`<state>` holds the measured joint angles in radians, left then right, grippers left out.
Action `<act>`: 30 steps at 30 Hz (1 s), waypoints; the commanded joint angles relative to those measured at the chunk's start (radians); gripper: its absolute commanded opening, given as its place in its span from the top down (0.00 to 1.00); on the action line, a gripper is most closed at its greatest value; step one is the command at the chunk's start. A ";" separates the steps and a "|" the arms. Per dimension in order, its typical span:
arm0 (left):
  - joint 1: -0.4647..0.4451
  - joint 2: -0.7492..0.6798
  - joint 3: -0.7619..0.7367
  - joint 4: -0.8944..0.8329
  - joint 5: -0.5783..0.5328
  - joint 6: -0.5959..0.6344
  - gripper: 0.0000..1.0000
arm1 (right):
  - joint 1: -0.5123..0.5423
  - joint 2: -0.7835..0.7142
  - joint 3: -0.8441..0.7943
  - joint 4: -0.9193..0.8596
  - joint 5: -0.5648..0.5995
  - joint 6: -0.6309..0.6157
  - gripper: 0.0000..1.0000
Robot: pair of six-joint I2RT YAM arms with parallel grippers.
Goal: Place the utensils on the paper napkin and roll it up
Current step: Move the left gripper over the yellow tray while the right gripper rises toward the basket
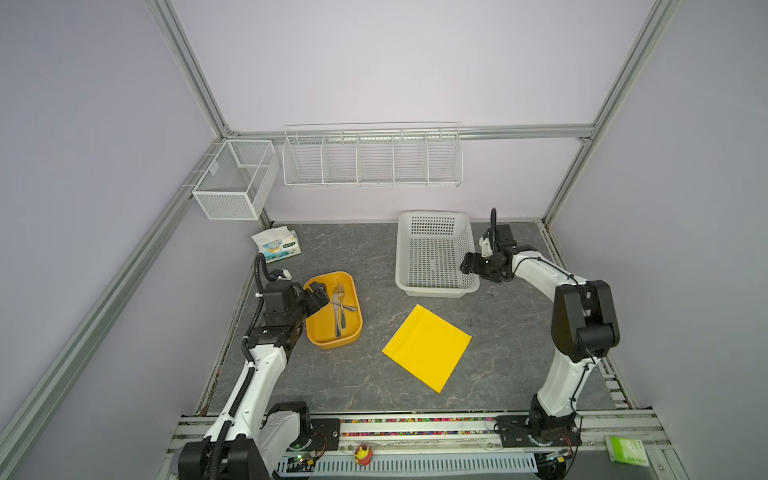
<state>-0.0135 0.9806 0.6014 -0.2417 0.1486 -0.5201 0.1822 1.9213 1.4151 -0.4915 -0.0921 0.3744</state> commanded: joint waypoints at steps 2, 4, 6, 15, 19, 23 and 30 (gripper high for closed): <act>-0.003 -0.056 0.028 -0.169 0.092 0.009 0.07 | -0.028 0.042 0.070 -0.156 0.179 -0.021 0.12; -0.004 -0.088 0.039 -0.234 0.069 0.013 0.07 | -0.065 0.035 0.055 -0.159 0.182 -0.031 0.12; -0.003 -0.120 0.042 -0.268 0.054 0.017 0.07 | -0.103 0.010 0.025 -0.154 0.171 -0.041 0.11; -0.005 -0.142 0.053 -0.277 0.076 0.011 0.08 | -0.288 -0.147 -0.168 -0.170 0.185 -0.136 0.12; -0.018 -0.105 0.070 -0.270 0.092 0.011 0.10 | -0.344 -0.209 -0.210 -0.164 0.180 -0.173 0.12; -0.039 -0.046 0.110 -0.311 0.067 0.016 0.17 | -0.343 -0.284 -0.182 -0.165 0.115 -0.190 0.12; -0.137 0.110 0.207 -0.416 -0.054 0.007 0.26 | -0.252 -0.545 -0.205 -0.102 -0.097 -0.156 0.12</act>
<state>-0.1085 1.0565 0.7647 -0.5884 0.1673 -0.5125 -0.1226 1.4811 1.2209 -0.6384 -0.0414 0.2169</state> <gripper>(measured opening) 0.742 0.882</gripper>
